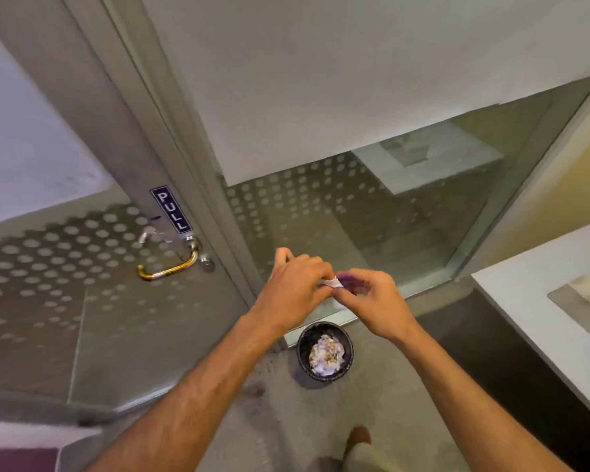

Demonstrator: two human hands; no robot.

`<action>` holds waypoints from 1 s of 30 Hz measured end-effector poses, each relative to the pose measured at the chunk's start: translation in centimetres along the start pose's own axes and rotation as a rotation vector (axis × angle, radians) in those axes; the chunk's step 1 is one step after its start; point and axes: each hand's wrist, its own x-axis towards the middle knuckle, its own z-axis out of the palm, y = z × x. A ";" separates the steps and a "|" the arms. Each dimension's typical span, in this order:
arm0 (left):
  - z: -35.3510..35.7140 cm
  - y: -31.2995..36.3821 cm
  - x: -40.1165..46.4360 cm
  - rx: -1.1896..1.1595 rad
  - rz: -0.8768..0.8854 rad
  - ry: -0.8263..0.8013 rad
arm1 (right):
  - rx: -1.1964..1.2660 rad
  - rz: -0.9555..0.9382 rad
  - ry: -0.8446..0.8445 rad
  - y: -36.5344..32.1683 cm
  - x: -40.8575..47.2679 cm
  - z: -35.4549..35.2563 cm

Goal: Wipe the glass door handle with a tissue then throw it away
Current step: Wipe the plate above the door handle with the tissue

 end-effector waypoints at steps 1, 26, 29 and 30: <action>-0.9 -1.3 -0.7 0.010 -0.013 0.017 | 0.088 0.005 -0.056 -0.4 0.8 1.3; -22.6 -33.8 -4.6 1.081 0.545 0.069 | 0.630 0.078 0.570 -6.5 16.0 32.7; -22.2 -35.3 -4.2 1.194 0.582 0.073 | 0.726 0.095 0.673 -6.5 17.7 35.4; -21.9 -35.7 -4.0 1.245 0.590 0.092 | 0.725 0.105 0.704 -6.3 18.1 36.1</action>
